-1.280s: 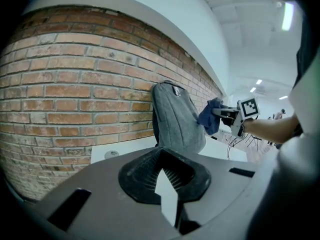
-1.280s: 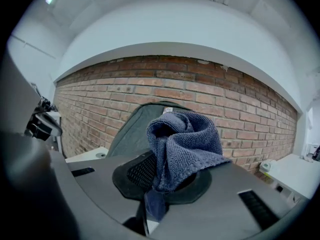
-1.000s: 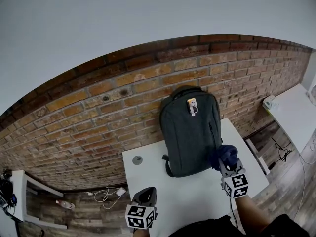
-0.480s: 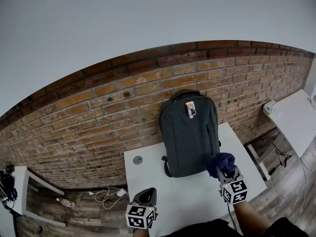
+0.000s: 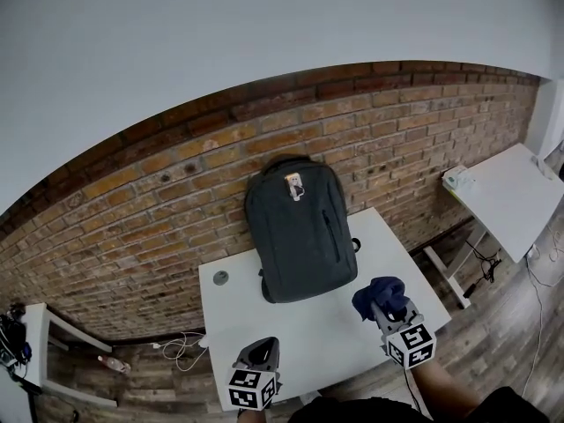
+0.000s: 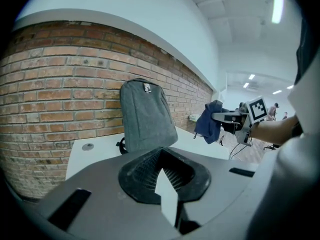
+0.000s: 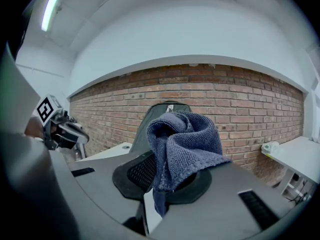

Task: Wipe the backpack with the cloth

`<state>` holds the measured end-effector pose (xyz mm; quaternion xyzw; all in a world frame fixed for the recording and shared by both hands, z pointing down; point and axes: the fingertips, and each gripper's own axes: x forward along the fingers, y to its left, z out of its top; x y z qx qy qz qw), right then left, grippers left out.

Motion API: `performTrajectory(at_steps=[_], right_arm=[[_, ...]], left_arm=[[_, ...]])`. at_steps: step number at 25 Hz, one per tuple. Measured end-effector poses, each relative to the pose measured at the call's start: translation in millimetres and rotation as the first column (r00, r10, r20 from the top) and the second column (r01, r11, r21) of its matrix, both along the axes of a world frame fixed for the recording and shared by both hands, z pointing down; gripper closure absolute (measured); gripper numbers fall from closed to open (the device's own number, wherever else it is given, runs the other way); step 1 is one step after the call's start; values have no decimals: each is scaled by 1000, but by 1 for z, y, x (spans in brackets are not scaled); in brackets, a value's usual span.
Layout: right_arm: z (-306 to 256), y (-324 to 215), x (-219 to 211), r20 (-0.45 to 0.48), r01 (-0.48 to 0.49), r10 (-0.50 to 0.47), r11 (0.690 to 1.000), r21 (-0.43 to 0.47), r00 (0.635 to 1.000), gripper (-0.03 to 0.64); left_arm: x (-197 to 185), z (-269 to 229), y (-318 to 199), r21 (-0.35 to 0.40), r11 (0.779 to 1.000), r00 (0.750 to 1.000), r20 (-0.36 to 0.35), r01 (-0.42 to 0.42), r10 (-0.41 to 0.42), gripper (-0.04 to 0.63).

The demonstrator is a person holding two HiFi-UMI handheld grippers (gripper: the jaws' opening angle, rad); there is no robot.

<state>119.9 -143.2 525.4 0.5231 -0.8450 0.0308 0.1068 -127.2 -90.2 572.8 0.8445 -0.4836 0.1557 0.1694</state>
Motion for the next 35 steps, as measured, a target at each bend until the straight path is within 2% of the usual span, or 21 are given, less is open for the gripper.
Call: performTrajectory(at_steps=[7,15,20,26,35], right_arm=[[-3,75,37,-19,112,-111,993,35,994,569],[7,167,80,-3,209,-209,978,13,978,569],[13,209,97,3,251,-251,968,-3,968,569],[8,229,112,17,276,-276,961,-11,961,569],[5,248,117,66,268,-267,963,-16,961,569]], left_arm=[[78,4,71,8,999,999,23,-33,33,614],[134,12,178,-18,1000,998,60,12,-11,614],[152,7,226,-17,998,995,73,64,-63,614],[161,0,253,-18,994,991,77,107,-106,614],[174,1,268,-41,998,993,104,55,-50,614]])
